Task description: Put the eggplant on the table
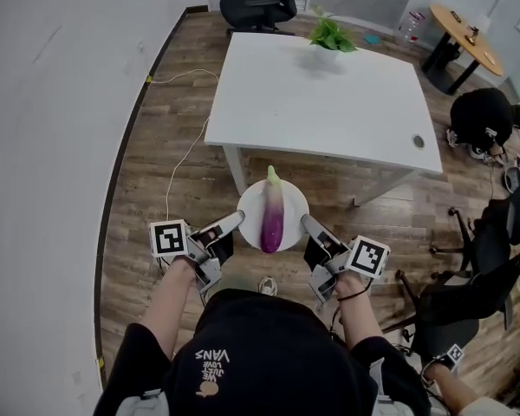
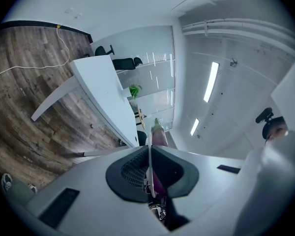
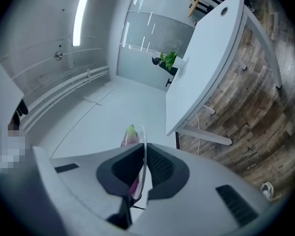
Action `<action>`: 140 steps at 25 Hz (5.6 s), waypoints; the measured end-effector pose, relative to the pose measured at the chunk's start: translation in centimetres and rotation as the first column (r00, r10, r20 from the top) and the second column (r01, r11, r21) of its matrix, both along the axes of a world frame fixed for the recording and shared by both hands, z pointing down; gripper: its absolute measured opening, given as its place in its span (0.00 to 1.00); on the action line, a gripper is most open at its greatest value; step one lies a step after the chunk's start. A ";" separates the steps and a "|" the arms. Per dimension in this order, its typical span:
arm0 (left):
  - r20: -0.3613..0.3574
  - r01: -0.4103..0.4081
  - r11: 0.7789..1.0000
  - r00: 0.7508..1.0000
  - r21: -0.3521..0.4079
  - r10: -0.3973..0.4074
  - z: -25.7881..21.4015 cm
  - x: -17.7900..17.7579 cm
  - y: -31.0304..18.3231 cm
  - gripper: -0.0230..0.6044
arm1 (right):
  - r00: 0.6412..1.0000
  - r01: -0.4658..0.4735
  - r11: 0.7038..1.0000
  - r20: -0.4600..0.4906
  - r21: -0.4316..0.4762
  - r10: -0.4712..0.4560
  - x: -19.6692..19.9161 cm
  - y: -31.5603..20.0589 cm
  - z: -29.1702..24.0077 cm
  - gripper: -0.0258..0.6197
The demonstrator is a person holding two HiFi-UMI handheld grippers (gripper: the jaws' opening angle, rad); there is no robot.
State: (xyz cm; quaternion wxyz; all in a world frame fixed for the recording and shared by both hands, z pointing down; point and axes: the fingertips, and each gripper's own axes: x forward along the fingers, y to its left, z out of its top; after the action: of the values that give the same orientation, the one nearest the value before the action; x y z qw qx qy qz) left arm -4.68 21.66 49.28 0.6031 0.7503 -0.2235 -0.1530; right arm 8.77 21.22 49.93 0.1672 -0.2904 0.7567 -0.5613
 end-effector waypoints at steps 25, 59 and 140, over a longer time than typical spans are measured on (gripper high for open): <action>-0.015 -0.086 0.996 0.996 0.012 0.086 -0.7 -3.2 -12.4 0.08 | 0.997 -0.080 0.997 -0.013 0.017 0.080 -3.3 -11.6 -0.9 0.09; -0.027 -0.029 1.000 0.999 -0.005 0.029 -0.4 -0.4 -29.7 0.08 | 0.999 -0.038 0.999 -0.015 0.024 0.038 -0.5 -30.1 -1.3 0.09; 0.216 -0.180 0.871 0.928 -0.456 0.305 17.0 0.4 -55.1 0.31 | 0.944 -0.077 0.919 -0.324 -0.387 -0.057 0.1 -53.7 17.1 0.15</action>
State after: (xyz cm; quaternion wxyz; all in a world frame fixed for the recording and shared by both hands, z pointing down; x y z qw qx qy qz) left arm -4.30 -33.40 66.32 0.7296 0.6354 -0.2379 0.0855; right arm 8.83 -32.53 67.07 -0.0201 -0.4116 0.6438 -0.6447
